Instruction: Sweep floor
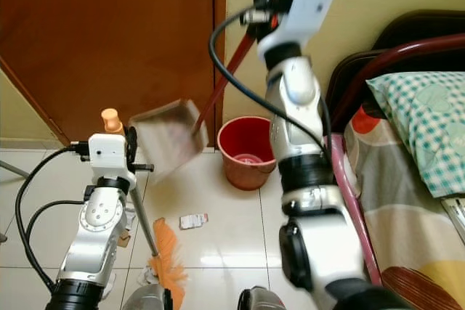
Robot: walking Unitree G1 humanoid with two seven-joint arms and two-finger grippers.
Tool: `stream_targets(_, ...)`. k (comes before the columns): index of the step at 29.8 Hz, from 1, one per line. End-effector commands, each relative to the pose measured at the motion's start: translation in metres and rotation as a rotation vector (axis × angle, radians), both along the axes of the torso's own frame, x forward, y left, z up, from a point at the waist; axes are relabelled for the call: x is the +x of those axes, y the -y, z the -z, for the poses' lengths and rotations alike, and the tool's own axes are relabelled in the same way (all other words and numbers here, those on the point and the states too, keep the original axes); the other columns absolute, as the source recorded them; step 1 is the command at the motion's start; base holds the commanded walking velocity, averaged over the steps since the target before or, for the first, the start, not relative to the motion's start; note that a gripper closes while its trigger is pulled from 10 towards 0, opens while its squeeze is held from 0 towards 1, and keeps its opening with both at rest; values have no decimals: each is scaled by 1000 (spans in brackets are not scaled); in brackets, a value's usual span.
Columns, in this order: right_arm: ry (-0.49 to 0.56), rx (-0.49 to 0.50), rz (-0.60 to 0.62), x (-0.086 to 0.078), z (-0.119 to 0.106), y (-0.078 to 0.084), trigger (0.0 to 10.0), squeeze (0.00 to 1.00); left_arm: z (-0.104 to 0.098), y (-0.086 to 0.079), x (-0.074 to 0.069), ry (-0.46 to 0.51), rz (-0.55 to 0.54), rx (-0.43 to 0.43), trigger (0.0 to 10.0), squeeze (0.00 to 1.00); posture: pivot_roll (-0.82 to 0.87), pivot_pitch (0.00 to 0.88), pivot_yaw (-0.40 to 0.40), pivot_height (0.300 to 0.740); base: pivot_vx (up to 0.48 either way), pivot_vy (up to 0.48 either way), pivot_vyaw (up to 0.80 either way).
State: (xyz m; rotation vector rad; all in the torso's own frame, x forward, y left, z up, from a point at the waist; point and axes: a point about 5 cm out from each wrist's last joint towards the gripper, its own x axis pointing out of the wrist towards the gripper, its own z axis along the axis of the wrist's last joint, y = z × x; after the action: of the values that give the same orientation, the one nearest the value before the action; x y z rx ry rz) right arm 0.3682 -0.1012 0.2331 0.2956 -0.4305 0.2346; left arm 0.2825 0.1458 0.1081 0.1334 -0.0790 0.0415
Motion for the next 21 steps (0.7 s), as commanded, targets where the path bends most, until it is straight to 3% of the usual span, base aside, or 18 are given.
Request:
stream_targets(1,-10,17,50,-5,6,9,10000,0,1,-4,-1,-12,-4,18,10000,0,42,35,-36,740,0,0,0)
stream_targets(6,-139,24,92,-13,44,18,10000,0,3,-5,-2,-29,4,30,10000,0,39,40,-20,740,0,0,0)
stream_targets(9,-291,61,178,-15,78,34,10000,0,3,-2,1,-29,21,37,10000,0,37,43,-14,740,0,0,0)
stream_targets(17,-470,-64,402,-24,119,61,10000,0,0,-1,2,-23,32,37,10000,0,38,55,-6,740,0,0,0)
stream_targets(21,-497,-103,441,-30,127,71,10000,0,0,0,-2,-27,51,45,10000,0,34,70,-2,740,0,0,0)
